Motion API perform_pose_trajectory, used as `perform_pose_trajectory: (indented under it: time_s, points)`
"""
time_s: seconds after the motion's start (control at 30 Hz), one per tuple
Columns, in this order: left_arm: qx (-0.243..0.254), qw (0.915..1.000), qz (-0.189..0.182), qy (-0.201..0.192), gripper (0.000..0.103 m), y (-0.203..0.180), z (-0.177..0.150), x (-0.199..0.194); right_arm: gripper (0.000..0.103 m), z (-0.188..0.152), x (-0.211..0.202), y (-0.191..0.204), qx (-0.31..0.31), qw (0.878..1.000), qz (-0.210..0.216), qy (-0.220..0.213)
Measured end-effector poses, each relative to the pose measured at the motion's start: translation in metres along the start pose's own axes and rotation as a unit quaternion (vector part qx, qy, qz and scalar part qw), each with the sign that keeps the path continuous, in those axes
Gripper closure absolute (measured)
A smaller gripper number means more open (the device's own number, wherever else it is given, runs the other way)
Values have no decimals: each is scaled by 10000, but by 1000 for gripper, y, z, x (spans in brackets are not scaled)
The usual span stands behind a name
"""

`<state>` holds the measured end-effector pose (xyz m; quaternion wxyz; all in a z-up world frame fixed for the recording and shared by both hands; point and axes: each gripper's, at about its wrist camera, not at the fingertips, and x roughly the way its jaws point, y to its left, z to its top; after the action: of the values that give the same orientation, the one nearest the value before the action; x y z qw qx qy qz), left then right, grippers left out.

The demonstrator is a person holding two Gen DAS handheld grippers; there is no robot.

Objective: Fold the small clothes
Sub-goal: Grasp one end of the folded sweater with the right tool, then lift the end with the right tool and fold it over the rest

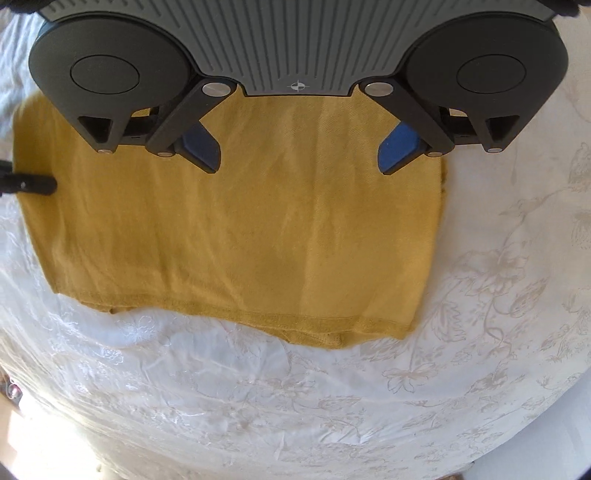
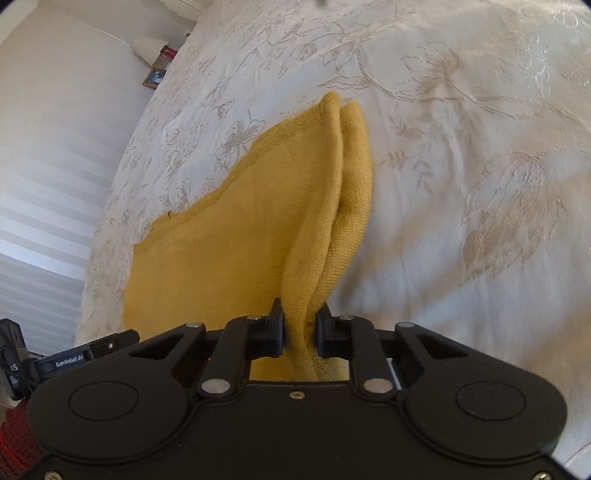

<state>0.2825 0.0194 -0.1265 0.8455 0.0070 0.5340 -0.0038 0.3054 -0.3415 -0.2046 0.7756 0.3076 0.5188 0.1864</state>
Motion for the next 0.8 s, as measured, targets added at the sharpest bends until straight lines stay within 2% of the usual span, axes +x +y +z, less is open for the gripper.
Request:
perform_pose_trajectory:
  time_s: [0.2,0.4,0.6,0.8]
  points:
    - [196,9997,-124,-98,10,35,-5,-12,79,6,-13,57,-288,9993,-177,-145]
    - [-13,9987,-469,-195,10,73,-6,-18,79,8,-3,130,-593,9981,-24,-187]
    - [-276,9976,-607,-163,10,120,-14,-21,79,-3,38,196,-845,9962,194,-64]
    - [-442,9979,-478,-52,10,171,-21,-21,80,-28,98,242,-1217,9921,-48,289]
